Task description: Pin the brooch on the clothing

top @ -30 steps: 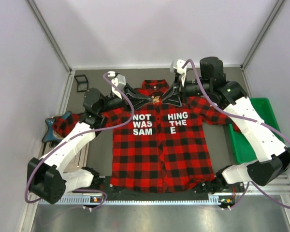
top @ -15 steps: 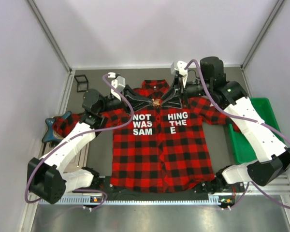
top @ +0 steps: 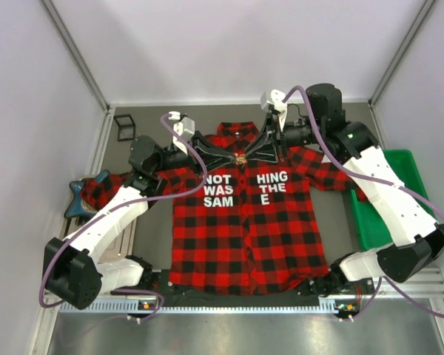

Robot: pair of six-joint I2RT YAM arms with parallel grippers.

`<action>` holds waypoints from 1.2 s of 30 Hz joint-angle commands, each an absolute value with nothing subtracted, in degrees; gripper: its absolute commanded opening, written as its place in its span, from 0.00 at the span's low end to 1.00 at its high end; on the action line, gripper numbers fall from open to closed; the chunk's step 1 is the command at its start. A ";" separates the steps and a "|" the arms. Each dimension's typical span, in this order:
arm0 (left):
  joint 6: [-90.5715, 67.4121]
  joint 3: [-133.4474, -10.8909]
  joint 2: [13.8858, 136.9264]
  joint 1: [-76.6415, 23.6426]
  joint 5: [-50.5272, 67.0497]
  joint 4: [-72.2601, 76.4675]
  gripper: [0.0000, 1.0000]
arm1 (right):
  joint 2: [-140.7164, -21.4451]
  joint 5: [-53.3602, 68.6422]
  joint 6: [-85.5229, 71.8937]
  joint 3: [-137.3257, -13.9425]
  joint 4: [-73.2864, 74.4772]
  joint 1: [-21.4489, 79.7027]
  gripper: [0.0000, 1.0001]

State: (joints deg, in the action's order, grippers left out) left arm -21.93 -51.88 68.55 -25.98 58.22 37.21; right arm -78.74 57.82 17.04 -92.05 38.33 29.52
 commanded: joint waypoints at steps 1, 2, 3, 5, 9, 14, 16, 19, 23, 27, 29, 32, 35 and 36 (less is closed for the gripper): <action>-21.18 -51.94 68.47 -26.19 59.24 40.78 0.00 | -79.72 57.04 16.96 -94.13 36.74 30.32 0.20; -21.09 -51.94 68.38 -26.28 59.15 40.69 0.00 | -79.80 56.61 17.05 -94.04 36.74 30.32 0.21; -21.09 -52.03 68.29 -26.28 59.15 40.61 0.00 | -80.15 56.43 17.14 -94.04 36.83 30.32 0.21; -20.92 -52.12 68.29 -26.28 59.06 40.34 0.00 | -80.33 56.43 17.23 -94.04 36.74 30.41 0.21; -20.22 -52.12 68.12 -26.28 58.71 39.29 0.00 | -80.77 56.78 17.58 -94.39 36.74 30.85 0.01; -19.25 -52.91 68.12 -26.28 56.52 35.60 0.00 | -80.77 56.17 17.75 -95.01 36.91 31.38 0.00; -17.24 -54.22 67.94 -26.28 56.43 29.15 0.18 | -80.86 55.29 17.93 -95.54 37.35 31.38 0.00; -9.16 -56.51 65.84 -25.58 56.43 18.93 0.44 | -80.77 52.57 20.38 -96.15 39.89 31.38 0.00; 1.64 -58.79 62.93 -21.55 58.97 1.82 0.61 | -81.65 49.40 26.00 -97.99 47.62 32.52 0.00; 20.24 -67.21 64.85 -19.95 63.98 -18.29 0.61 | -82.61 45.18 33.47 -98.70 53.78 35.94 0.00; 24.24 -69.69 66.09 -20.04 66.79 -23.27 0.60 | -83.05 44.04 33.66 -99.22 54.66 37.09 0.00; 25.14 -71.89 67.76 -20.74 67.94 -25.84 0.57 | -84.72 42.89 33.57 -101.59 55.63 37.62 0.00; 24.00 -71.46 67.76 -22.84 65.93 -24.26 0.57 | -85.96 42.54 32.61 -103.44 56.07 38.14 0.00; 21.99 -70.93 67.76 -23.29 65.40 -23.47 0.56 | -86.22 42.28 32.43 -103.62 56.16 38.32 0.00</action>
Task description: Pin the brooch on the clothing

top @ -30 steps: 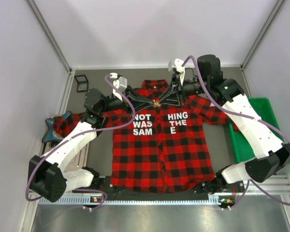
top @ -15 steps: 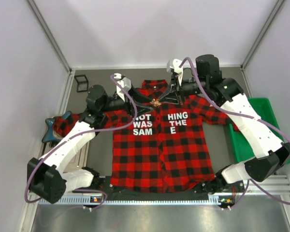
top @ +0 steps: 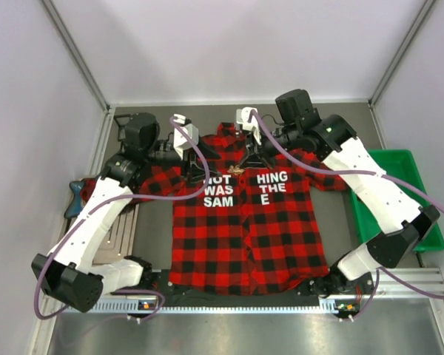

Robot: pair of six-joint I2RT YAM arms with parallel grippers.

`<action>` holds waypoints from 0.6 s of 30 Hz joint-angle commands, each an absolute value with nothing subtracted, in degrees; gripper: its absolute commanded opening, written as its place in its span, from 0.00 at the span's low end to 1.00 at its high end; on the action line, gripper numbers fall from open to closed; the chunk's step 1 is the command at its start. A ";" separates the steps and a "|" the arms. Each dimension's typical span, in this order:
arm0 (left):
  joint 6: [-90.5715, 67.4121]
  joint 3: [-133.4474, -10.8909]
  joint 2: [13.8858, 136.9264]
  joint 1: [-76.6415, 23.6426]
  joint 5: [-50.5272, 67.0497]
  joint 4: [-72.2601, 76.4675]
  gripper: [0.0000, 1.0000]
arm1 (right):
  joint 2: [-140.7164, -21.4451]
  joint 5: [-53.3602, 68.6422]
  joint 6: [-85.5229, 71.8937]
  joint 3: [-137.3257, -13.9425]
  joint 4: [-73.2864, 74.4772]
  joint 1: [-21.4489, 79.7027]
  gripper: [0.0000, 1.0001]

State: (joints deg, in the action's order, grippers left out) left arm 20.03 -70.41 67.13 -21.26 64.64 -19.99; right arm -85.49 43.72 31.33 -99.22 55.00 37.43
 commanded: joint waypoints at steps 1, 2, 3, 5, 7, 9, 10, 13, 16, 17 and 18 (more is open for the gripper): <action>21.02 -70.75 67.85 -23.55 65.30 -21.99 0.55 | -86.39 41.93 32.43 -103.71 56.08 38.49 0.00; 19.96 -70.66 68.20 -24.16 65.13 -21.54 0.54 | -86.48 41.84 32.43 -103.97 56.16 38.67 0.00; 18.56 -70.75 68.55 -24.60 64.34 -21.27 0.54 | -86.57 41.66 32.52 -104.06 56.25 39.02 0.00; 17.41 -70.93 69.08 -25.48 63.46 -20.13 0.53 | -86.57 41.13 32.78 -104.24 56.34 39.64 0.00; 15.91 -71.01 69.26 -25.75 62.14 -19.43 0.51 | -86.66 40.61 33.05 -104.24 56.34 40.25 0.00; 15.21 -70.93 69.61 -25.93 61.44 -19.25 0.50 | -86.84 40.52 33.22 -104.33 56.34 40.43 0.00; 14.77 -70.93 69.70 -25.93 60.83 -19.25 0.50 | -86.92 40.34 33.14 -104.41 56.25 40.69 0.00; 14.68 -71.28 70.66 -26.02 60.82 -20.21 0.49 | -87.19 40.17 33.22 -104.85 56.42 41.04 0.00; 14.94 -71.28 71.01 -26.19 60.82 -20.21 0.43 | -87.71 40.08 33.40 -105.29 56.60 41.13 0.00; 15.03 -71.28 71.10 -26.37 60.91 -20.21 0.39 | -87.80 40.17 33.57 -105.64 56.69 41.13 0.00; 15.12 -71.19 71.19 -26.28 60.82 -20.13 0.38 | -87.89 40.17 33.66 -105.64 56.60 41.22 0.00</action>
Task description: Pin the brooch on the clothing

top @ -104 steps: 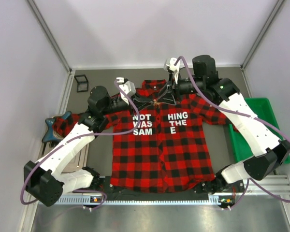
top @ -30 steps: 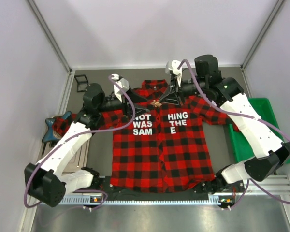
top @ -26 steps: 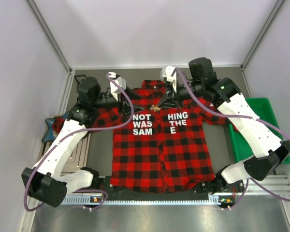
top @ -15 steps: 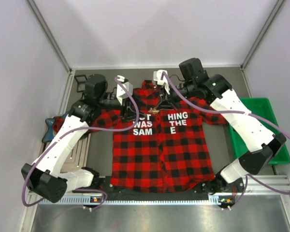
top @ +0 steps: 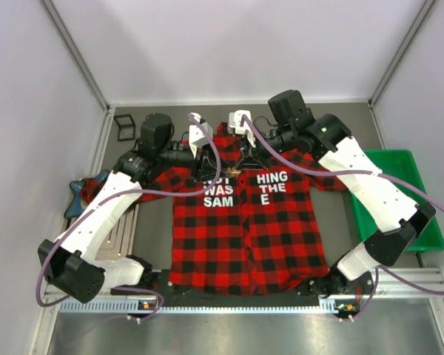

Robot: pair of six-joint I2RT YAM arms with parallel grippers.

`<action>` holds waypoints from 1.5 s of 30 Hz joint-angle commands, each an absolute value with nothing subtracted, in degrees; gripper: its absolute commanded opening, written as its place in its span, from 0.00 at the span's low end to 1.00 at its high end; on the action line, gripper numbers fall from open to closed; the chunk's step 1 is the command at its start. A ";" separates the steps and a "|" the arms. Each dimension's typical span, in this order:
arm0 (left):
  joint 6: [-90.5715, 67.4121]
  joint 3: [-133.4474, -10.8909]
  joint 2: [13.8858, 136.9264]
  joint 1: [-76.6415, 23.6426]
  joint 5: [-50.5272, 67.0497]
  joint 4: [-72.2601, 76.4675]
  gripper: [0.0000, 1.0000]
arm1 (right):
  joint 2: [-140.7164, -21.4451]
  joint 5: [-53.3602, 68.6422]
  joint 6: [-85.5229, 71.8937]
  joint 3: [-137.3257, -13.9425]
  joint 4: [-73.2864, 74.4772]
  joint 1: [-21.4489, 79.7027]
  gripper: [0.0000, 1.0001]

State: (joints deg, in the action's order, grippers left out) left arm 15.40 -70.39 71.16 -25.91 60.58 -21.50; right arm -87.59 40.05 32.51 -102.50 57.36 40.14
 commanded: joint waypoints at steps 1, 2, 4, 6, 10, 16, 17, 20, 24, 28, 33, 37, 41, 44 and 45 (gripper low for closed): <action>15.12 -71.19 71.28 -26.37 60.73 -20.21 0.36 | -88.24 40.25 33.75 -105.82 56.78 41.22 0.00; 15.20 -71.19 71.45 -26.45 60.56 -20.13 0.34 | -88.33 40.25 33.75 -106.17 56.78 41.22 0.00; 15.21 -71.19 71.46 -26.54 60.47 -19.95 0.28 | -88.42 40.43 33.84 -106.35 57.04 41.31 0.00; 14.68 -70.84 71.37 -26.54 60.56 -19.08 0.20 | -88.68 40.60 34.01 -106.52 57.04 41.31 0.00; 14.50 -70.31 71.19 -26.63 61.00 -18.28 0.04 | -88.77 40.96 34.19 -106.52 57.13 41.31 0.00; 4.41 -67.07 69.79 -26.72 48.85 -10.91 0.00 | -90.17 37.97 30.24 -108.28 56.60 40.26 0.25; 2.74 -65.49 68.65 -26.72 45.21 -10.29 0.00 | -90.18 37.88 29.28 -108.80 56.08 39.38 0.44; -2.18 -63.12 67.15 -26.72 36.14 -8.00 0.00 | -90.18 37.88 23.13 -109.07 53.10 35.78 0.67; -6.33 -61.35 66.45 -26.72 31.56 -5.10 0.00 | -89.56 34.55 15.66 -107.93 49.14 34.45 0.78; -8.70 -61.87 67.15 -26.81 28.57 -4.13 0.00 | -89.91 31.12 10.03 -106.79 45.88 34.80 0.80; -10.72 -62.75 68.29 -26.81 26.99 -4.39 0.00 | -91.93 25.50 7.39 -107.75 43.42 38.22 0.80; -11.42 -63.02 68.55 -26.81 27.16 -4.31 0.00 | -93.95 20.05 7.91 -109.60 42.45 40.95 0.80; -11.69 -63.28 68.12 -26.81 28.30 -4.13 0.00 | -95.27 16.44 10.63 -109.43 42.63 41.40 0.77; -12.13 -63.28 67.76 -26.89 29.44 -3.96 0.00 | -95.71 15.82 12.21 -108.46 42.89 41.40 0.75; -12.22 -63.19 67.59 -26.89 29.70 -3.69 0.00 | -95.45 15.56 12.74 -108.11 42.89 41.31 0.75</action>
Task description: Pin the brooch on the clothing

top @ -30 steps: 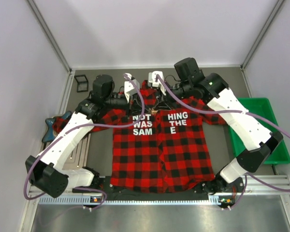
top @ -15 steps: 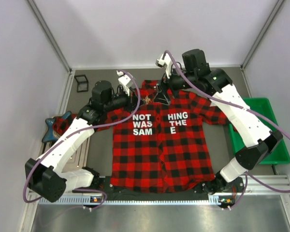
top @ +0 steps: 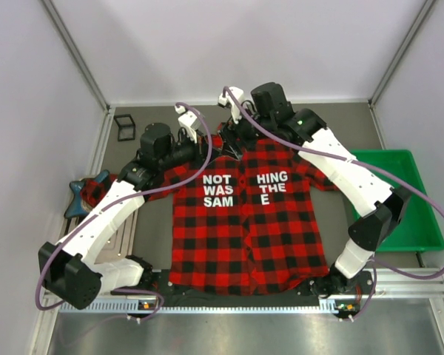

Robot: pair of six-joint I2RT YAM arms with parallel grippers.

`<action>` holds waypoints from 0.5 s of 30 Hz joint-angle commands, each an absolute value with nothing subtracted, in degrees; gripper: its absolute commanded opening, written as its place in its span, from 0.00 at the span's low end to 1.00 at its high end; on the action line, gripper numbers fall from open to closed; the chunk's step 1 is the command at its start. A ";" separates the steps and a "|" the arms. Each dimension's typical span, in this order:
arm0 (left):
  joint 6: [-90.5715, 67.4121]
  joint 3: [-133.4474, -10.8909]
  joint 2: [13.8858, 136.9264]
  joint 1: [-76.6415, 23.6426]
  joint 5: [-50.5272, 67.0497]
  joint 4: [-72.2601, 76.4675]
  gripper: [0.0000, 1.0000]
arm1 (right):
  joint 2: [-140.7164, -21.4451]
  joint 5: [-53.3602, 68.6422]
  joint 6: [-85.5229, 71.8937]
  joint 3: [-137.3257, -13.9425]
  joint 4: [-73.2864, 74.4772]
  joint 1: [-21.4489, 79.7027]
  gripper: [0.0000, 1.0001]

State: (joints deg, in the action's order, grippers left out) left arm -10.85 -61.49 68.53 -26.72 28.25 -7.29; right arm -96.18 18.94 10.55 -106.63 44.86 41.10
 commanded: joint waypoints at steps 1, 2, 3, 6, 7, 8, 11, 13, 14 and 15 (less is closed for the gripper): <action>-12.13 -62.76 67.24 -26.72 30.75 -3.34 0.00 | -95.36 15.56 13.18 -107.41 42.89 41.40 0.73; -12.13 -62.67 67.06 -26.72 31.20 -3.17 0.00 | -95.27 15.38 14.31 -106.97 42.98 41.31 0.72; -12.04 -62.49 66.80 -26.63 31.81 -2.90 0.00 | -95.10 14.86 14.67 -106.70 43.07 41.31 0.71; -12.22 -62.23 66.45 -26.19 33.92 -2.46 0.00 | -94.48 16.17 15.20 -105.82 43.85 40.34 0.65; -12.22 -62.23 66.36 -26.10 34.19 -2.46 0.00 | -94.13 16.26 15.47 -105.65 44.29 40.17 0.64; -12.30 -62.14 66.44 -25.76 35.76 -2.29 0.00 | -94.13 16.69 16.25 -105.56 44.82 39.82 0.63; -14.31 -61.97 66.80 -23.91 37.87 -1.15 0.00 | -93.08 17.23 17.92 -104.94 46.84 39.38 0.62; -15.38 -61.27 66.80 -22.59 41.30 -0.44 0.00 | -92.81 17.40 18.28 -104.24 47.63 39.03 0.60; -16.34 -61.00 66.71 -22.15 42.09 1.91 0.00 | -92.38 17.49 18.46 -104.06 47.81 38.59 0.59; -16.61 -60.74 66.80 -21.45 43.75 2.19 0.00 | -92.20 18.10 18.72 -104.06 48.25 37.80 0.59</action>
